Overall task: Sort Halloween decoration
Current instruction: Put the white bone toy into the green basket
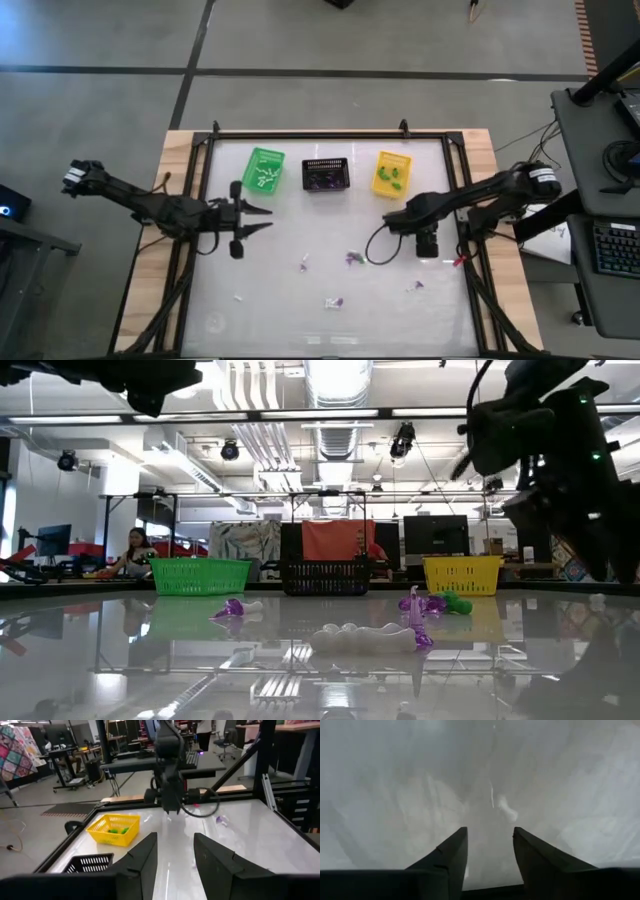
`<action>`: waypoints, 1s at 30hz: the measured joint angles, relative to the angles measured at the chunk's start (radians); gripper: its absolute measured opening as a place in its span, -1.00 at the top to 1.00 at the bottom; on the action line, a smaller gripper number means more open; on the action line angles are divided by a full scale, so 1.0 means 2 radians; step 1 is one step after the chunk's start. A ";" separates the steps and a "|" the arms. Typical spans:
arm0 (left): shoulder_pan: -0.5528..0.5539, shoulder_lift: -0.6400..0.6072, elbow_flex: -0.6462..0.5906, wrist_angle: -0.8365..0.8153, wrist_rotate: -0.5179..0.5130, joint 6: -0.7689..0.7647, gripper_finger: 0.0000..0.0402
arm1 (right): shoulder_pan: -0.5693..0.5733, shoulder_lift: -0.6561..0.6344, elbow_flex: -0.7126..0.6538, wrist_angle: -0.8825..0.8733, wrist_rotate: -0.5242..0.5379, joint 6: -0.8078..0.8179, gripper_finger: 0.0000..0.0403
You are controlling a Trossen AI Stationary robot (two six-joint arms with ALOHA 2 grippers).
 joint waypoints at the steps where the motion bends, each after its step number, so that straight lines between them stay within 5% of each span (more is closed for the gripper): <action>1: 0.000 -0.002 0.000 0.000 0.000 0.000 0.45 | 0.006 0.008 0.000 -0.001 0.004 0.000 0.23; 13: 0.000 0.005 0.000 -0.007 0.000 0.016 0.45 | 0.009 0.075 0.000 0.002 0.041 0.007 0.38; 24: 0.000 0.007 0.000 -0.008 0.001 0.016 0.45 | 0.008 0.088 0.002 0.044 0.000 -0.018 0.91; 30: 0.000 0.013 0.000 -0.008 0.001 0.015 0.45 | 0.002 0.065 0.004 0.051 -0.011 0.016 0.96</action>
